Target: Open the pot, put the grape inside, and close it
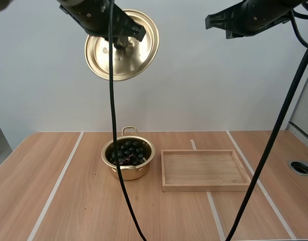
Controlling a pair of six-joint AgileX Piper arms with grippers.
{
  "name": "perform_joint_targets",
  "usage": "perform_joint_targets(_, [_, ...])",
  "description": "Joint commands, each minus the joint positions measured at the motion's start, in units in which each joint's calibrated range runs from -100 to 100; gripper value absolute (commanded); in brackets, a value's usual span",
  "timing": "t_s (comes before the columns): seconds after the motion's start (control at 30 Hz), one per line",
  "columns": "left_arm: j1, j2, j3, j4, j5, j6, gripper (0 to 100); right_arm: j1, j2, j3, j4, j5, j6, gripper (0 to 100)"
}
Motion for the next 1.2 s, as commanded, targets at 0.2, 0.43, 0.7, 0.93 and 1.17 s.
perform_joint_targets(0.2, [-0.13,-0.07,18.43,-1.14,-20.16,0.94,0,-0.17,-2.84,-0.25,0.28,0.44,0.17,0])
perform_joint_targets(0.43, [-0.13,0.02,31.12,-1.14,-34.25,1.25,0,-0.17,-2.99,-0.25,0.28,2.24,0.17,0])
perform_joint_targets(0.7, [-0.13,3.06,37.03,-1.14,-38.28,1.91,0,-0.17,-2.99,-0.25,1.52,3.16,0.17,0])
perform_joint_targets(0.93, [-0.13,6.95,37.75,-1.14,-38.35,2.33,0,-0.17,-2.99,-0.25,1.62,3.54,0.06,0])
perform_joint_targets(1.17, [-0.13,11.47,37.75,-1.04,-38.67,2.7,0,-0.17,-2.99,-0.25,1.62,3.54,-0.16,0])
